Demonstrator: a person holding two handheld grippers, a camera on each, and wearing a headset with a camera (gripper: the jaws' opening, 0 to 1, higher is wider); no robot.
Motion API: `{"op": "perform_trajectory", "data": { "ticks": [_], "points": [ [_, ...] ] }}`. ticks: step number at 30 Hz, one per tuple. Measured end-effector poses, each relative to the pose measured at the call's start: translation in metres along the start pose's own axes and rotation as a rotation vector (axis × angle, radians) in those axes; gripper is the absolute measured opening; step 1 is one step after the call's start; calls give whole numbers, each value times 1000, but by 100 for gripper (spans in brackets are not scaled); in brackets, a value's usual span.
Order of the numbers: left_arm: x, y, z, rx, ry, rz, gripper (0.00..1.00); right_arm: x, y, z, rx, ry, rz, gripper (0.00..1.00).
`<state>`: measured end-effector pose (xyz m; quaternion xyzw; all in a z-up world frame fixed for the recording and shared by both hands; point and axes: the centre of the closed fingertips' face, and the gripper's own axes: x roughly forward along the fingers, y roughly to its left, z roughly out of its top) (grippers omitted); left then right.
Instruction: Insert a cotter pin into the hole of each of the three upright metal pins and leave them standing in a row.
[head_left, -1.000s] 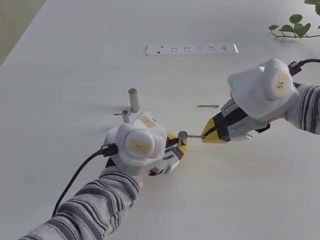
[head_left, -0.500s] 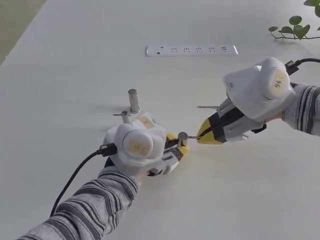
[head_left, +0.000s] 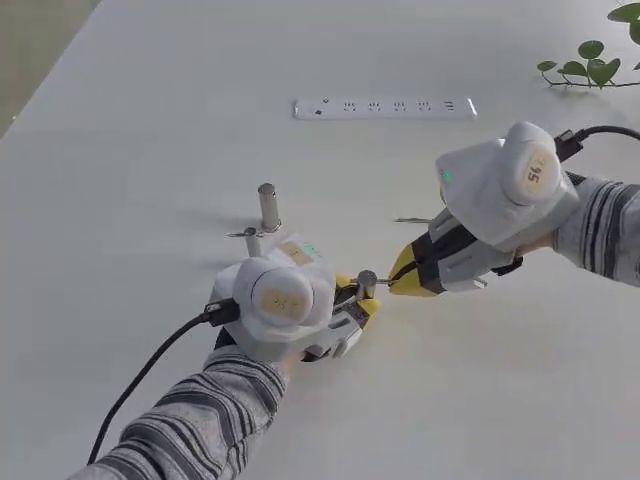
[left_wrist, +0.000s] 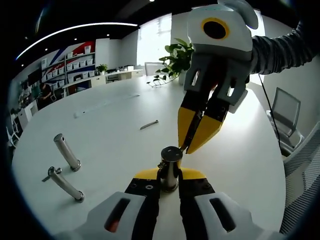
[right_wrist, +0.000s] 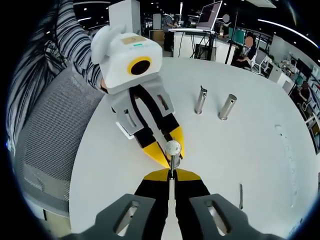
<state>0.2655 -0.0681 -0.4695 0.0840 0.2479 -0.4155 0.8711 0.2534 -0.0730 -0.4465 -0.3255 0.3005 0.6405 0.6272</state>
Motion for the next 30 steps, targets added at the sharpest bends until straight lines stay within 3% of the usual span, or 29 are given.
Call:
{"op": "perform_trajectory", "data": {
  "ticks": [8, 27, 30],
  "points": [
    [0, 0, -2, -21, -3, 58, 10, -1, 2, 0, 21, -4, -14, 0],
    [1, 2, -2, -57, -10, 91, 10, 1, -2, 5, -9, -29, -57, 0],
    [1, 2, -2, -58, -9, 94, 10, -4, -6, 7, 2, -46, -85, 6]
  ]
}}
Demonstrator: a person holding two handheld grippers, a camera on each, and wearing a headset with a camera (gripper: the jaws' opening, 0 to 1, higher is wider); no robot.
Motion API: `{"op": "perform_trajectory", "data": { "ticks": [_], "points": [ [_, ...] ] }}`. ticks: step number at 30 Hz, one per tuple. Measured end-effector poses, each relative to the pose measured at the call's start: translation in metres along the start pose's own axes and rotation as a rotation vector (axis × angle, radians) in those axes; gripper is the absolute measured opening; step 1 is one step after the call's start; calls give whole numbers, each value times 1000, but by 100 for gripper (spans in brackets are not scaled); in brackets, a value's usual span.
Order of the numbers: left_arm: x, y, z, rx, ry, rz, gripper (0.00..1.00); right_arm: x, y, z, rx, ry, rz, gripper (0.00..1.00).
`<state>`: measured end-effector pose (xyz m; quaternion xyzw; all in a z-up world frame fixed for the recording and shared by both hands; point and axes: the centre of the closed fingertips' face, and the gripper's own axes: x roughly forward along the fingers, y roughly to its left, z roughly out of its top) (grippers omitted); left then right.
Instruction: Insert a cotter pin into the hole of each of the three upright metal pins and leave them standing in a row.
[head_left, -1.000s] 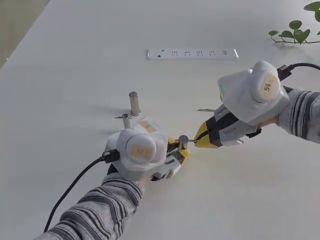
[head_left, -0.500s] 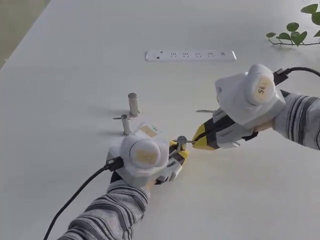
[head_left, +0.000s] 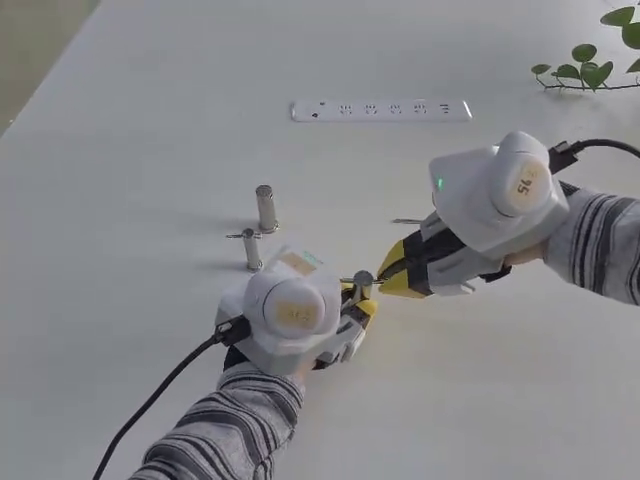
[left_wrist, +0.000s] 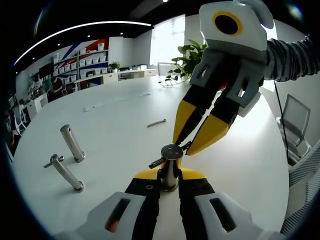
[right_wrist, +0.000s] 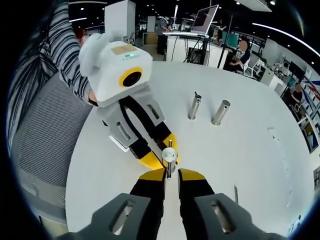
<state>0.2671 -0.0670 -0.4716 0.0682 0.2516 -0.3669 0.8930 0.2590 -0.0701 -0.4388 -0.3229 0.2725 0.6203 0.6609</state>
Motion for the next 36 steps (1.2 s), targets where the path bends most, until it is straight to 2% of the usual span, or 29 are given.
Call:
{"op": "perform_trajectory", "data": {
  "ticks": [5, 10, 36],
  "points": [
    [0, 0, 0, -5, 0, 3, 10, -10, -1, -5, 43, -11, -2, 6],
    [0, 0, 0, -13, -2, 7, 10, -12, 2, -5, 57, -18, -1, 1],
    [-2, -1, -1, -38, -10, 18, 10, 0, 8, 8, 7, -11, 7, 0]
  ]
}}
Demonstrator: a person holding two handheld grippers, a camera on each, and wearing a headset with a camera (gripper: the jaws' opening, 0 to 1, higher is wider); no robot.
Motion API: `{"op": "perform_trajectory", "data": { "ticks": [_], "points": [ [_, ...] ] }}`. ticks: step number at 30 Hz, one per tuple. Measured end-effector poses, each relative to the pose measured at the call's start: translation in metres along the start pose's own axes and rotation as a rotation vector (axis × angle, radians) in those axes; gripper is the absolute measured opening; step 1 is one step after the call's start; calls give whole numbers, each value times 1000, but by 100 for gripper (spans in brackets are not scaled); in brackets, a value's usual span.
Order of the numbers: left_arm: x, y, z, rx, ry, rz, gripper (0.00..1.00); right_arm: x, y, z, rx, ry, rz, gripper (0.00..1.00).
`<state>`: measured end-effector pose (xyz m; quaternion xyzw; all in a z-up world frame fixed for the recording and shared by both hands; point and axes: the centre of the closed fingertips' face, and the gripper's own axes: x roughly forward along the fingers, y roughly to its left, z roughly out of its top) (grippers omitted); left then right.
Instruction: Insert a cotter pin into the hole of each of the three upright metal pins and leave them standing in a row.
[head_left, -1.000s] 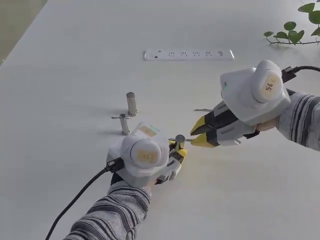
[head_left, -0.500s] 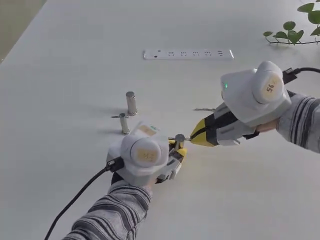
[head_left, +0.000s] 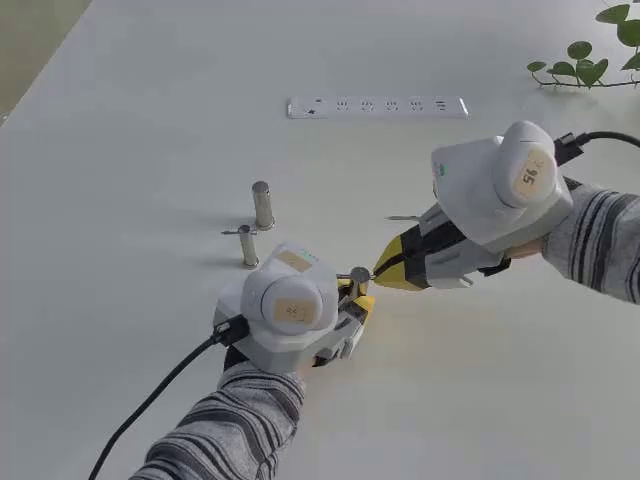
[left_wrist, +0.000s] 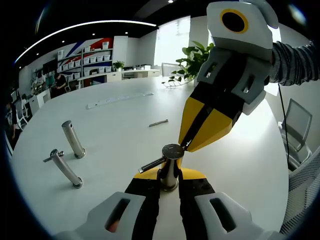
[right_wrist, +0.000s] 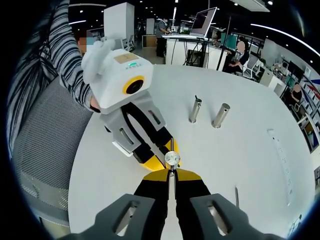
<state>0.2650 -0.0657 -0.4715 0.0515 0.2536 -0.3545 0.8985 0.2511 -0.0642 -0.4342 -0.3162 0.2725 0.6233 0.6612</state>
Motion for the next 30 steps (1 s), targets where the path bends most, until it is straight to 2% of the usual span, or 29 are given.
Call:
{"op": "perform_trajectory", "data": {
  "ticks": [8, 11, 19, 30],
  "points": [
    [0, 0, -3, -11, 14, 10, 12, 1, -2, -1, 11, -9, -7, 0],
    [-2, 2, -7, -5, 33, 19, 18, 3, -1, -3, 14, 0, -2, 0],
    [-13, 3, -10, 33, 50, 17, 25, 4, -1, 3, 23, -9, -16, 10],
    [-27, 8, -2, 28, 22, 3, 40, 12, 0, 15, 50, -40, -28, 13]
  ]
}}
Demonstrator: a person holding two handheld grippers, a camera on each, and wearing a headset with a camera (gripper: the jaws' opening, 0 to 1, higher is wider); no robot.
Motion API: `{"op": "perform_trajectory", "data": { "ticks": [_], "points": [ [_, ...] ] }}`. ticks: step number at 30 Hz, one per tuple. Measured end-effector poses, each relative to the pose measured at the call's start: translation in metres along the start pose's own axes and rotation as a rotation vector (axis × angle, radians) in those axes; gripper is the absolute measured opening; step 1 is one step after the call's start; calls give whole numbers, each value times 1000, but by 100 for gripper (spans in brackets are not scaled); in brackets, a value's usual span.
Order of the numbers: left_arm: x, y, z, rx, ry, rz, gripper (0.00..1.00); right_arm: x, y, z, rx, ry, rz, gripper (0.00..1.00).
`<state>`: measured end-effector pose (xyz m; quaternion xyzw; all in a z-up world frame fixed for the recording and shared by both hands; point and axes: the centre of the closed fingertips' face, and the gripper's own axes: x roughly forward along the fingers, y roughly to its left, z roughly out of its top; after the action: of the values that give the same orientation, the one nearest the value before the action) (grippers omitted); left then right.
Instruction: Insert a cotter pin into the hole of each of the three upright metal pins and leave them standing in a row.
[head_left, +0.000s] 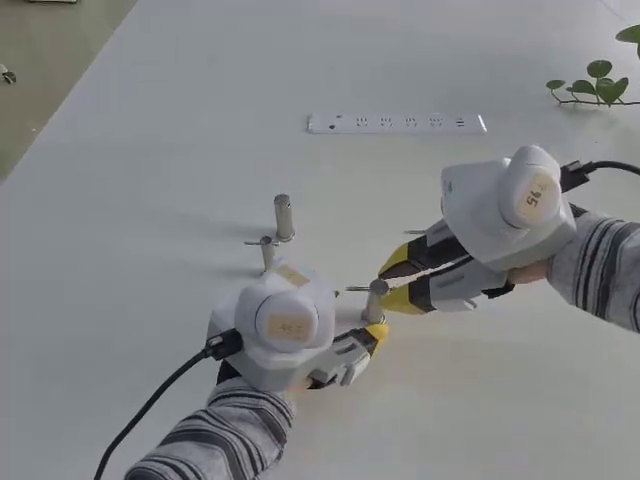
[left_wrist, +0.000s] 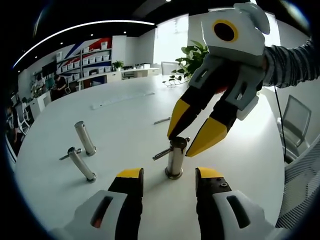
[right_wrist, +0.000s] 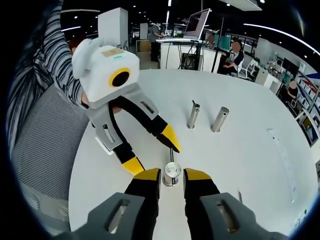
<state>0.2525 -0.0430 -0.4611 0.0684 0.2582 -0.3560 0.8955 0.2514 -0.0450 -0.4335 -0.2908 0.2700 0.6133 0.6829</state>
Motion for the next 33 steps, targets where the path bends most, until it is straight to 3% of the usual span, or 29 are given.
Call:
{"op": "perform_trajectory", "data": {
  "ticks": [6, 10, 21, 26, 33],
  "points": [
    [-6, 1, 4, -5, -10, -10, 45, 5, 1, -2, 3, 6, 5, 11],
    [-12, 1, 8, -41, -28, -19, 48, 7, -1, -4, -3, 8, 0, 9],
    [-32, 8, 8, -22, -32, -19, 54, 7, -5, -5, 64, -17, 13, 8],
    [-41, 9, 6, -12, -32, -27, 59, 5, -9, -4, 34, -8, 12, 8],
    [-53, 16, 7, -30, -48, 6, 70, 5, -19, 4, 25, -4, 10, 8]
  ]
}}
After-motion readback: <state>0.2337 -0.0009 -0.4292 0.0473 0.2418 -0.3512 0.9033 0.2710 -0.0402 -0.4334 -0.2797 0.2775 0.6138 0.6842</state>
